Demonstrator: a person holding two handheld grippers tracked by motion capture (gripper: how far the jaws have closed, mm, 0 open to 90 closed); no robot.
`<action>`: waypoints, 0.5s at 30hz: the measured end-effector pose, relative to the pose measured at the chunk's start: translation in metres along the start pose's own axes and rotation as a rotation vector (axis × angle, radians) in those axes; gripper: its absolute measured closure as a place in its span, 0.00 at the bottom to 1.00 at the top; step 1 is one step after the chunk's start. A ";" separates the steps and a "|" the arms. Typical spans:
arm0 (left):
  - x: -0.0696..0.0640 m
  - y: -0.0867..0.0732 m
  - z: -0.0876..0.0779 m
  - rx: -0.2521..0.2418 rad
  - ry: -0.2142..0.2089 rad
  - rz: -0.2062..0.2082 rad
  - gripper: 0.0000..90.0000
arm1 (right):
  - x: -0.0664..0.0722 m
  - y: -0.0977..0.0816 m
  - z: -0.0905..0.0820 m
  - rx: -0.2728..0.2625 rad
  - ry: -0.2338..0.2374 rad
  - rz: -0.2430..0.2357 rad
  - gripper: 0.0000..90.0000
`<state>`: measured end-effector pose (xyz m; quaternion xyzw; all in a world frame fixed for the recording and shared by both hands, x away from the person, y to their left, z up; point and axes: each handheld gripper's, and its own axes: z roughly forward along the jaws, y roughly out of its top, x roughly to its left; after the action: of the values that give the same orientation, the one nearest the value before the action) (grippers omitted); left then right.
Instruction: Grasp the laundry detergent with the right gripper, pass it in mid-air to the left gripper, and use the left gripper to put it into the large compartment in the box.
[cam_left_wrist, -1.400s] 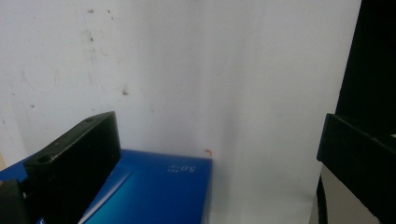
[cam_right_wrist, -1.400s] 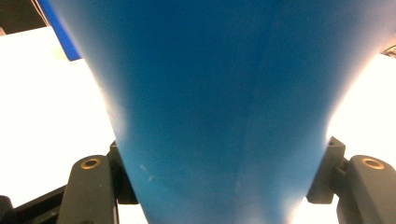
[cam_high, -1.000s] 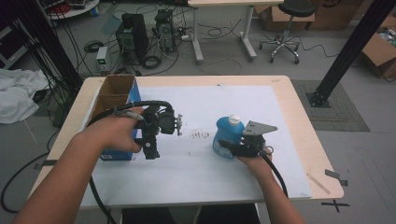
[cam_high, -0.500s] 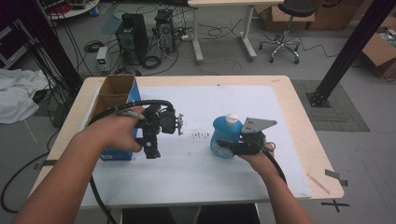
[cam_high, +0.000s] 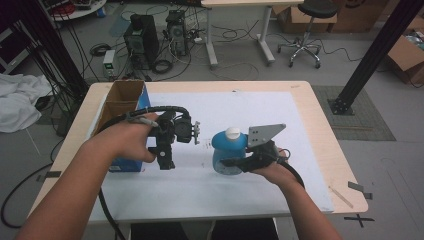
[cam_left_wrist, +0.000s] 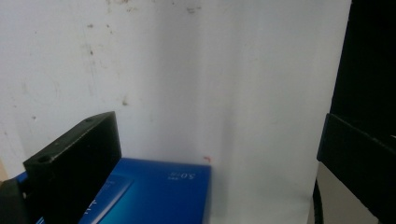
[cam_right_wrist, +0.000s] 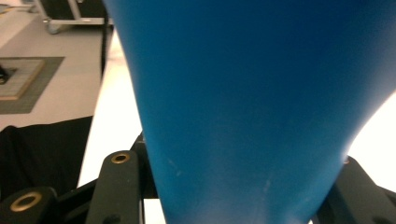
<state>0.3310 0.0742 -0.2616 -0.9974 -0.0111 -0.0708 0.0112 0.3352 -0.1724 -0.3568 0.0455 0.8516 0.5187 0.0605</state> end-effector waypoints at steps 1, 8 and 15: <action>0.000 0.001 0.000 -0.002 -0.002 0.000 0.00 | 0.001 0.000 0.003 -0.001 0.015 -0.003 0.53; -0.003 0.009 -0.003 -0.013 -0.013 0.017 0.00 | 0.008 -0.001 0.023 0.007 0.079 -0.021 0.53; -0.006 0.018 -0.005 -0.026 -0.023 0.030 0.00 | 0.018 0.003 0.046 0.009 0.127 -0.042 0.53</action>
<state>0.3251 0.0560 -0.2581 -0.9982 0.0045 -0.0591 -0.0008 0.3248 -0.1281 -0.3755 -0.0053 0.8569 0.5152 0.0168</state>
